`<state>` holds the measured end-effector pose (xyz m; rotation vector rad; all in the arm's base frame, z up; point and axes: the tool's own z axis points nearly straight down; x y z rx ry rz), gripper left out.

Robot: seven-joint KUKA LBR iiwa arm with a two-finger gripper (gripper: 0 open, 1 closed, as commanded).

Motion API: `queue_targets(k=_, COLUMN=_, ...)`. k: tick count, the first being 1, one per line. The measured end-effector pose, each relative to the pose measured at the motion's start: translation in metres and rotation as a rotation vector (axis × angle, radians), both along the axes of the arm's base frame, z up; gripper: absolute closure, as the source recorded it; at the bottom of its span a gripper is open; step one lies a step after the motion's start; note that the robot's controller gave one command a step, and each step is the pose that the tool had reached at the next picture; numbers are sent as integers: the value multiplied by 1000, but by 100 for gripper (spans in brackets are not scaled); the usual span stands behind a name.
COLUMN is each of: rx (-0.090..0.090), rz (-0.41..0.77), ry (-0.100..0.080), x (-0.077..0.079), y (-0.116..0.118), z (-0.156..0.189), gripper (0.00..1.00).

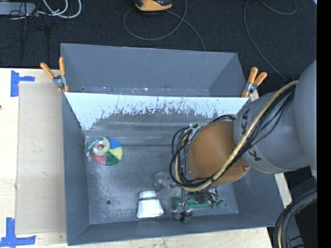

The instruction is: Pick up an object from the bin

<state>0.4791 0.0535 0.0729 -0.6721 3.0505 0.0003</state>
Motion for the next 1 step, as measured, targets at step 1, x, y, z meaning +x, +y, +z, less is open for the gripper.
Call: queue_targets(k=1, rx=0, rz=-1, ry=0, x=0, y=0, z=0, gripper=0)
